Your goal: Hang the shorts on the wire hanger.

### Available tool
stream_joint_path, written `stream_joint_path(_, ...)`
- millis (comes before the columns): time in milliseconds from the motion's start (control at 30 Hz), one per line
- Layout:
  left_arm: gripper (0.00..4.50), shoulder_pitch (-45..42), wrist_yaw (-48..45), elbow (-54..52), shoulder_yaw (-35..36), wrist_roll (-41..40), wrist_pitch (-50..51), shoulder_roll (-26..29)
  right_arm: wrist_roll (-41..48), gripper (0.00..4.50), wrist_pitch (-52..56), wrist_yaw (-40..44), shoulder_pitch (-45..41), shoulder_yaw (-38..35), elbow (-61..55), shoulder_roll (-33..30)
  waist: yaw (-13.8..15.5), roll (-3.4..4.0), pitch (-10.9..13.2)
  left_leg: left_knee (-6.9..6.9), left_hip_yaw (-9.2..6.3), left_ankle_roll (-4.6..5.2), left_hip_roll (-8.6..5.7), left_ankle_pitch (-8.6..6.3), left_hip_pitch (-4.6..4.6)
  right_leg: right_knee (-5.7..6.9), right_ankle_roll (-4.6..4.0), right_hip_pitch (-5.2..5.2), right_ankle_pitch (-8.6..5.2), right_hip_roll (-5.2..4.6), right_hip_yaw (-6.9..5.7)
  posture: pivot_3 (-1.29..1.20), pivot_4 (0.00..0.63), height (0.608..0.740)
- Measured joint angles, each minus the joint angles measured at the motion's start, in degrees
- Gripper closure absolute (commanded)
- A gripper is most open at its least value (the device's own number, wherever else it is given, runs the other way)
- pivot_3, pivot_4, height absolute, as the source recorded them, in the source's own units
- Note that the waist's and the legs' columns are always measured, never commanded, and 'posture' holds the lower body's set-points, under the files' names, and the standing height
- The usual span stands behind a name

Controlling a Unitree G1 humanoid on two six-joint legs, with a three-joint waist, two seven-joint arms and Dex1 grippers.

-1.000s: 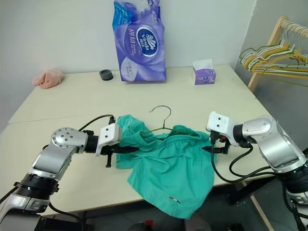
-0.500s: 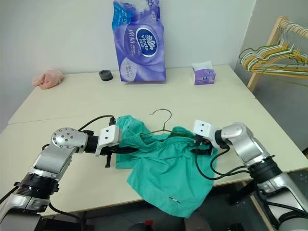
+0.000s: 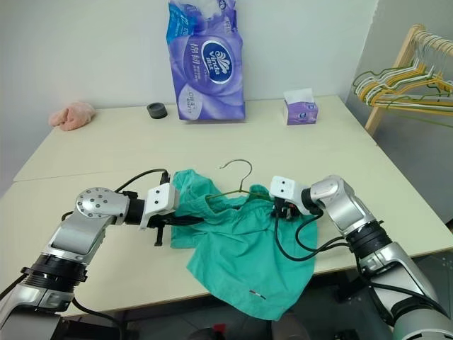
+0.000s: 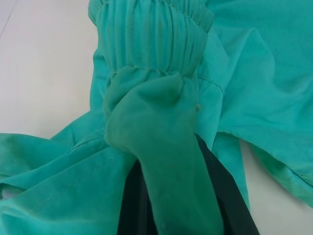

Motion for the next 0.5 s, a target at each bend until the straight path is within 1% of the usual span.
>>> stream_joint_path(33, 4.49, 0.0, 0.1, 0.0, 0.0, 0.0, 0.0, -0.2, -0.4, 4.36, 0.0, 0.5, 0.0, 0.1, -0.1, 0.0, 0.0, 0.00, 0.0, 0.00, 0.00, 0.00, 0.00, 0.00, 0.00, 0.00, 0.00, 0.00, 0.00, 0.00, 0.00, -0.20, 0.033, 0.740)
stream_joint_path(67, 4.49, 0.0, 0.5, 0.0, 0.1, 0.0, 0.2, -0.4, -0.6, 4.50, 0.0, 1.1, 0.0, 0.4, -0.3, -0.2, 0.0, 0.00, 0.0, 0.00, 0.00, 0.00, -0.01, 0.00, 0.00, 0.00, 0.00, 0.00, 0.00, 0.00, 0.00, -0.20, 0.033, 0.740)
stream_joint_path(167, 4.49, 0.0, 0.7, 0.1, 0.8, -0.2, 1.2, -1.2, -0.9, 4.50, 0.3, 1.6, 0.3, 0.5, -1.7, -0.9, 0.0, 0.03, 0.0, 0.01, 0.00, 0.00, 0.00, 0.00, 0.00, 0.02, 0.00, 0.00, 0.00, 0.00, -0.01, -0.20, 0.034, 0.740)
stream_joint_path(233, 3.77, 0.0, 1.3, 0.1, 1.2, -0.8, 2.9, -2.1, -0.9, 4.50, 0.8, 1.7, 0.7, 0.1, -3.0, -1.7, 0.1, 0.03, 0.0, 0.02, -0.01, 0.00, -0.01, 0.00, 0.00, 0.03, 0.00, 0.00, 0.00, -0.01, 0.00, -0.20, 0.035, 0.740)
stream_joint_path(333, 2.91, -1.4, 3.1, 0.6, 4.4, -4.8, 7.4, -3.9, -0.3, 4.50, 1.9, 2.3, 2.0, -0.9, -6.0, -2.8, 0.1, 0.02, 0.0, 0.06, -0.04, 0.00, -0.01, 0.00, -0.01, 0.07, 0.00, 0.00, 0.00, -0.02, 0.00, -0.20, 0.037, 0.740)
stream_joint_path(500, 1.40, -3.1, 2.6, 2.1, 7.7, -9.5, 13.7, -2.9, 1.4, 4.50, 4.2, 2.4, 2.6, -3.3, -9.5, -5.3, -0.1, 0.05, -0.1, 0.05, -0.03, -0.01, 0.00, 0.00, 0.02, 0.11, 0.00, -0.01, -0.01, -0.02, -0.01, -0.21, 0.039, 0.740)
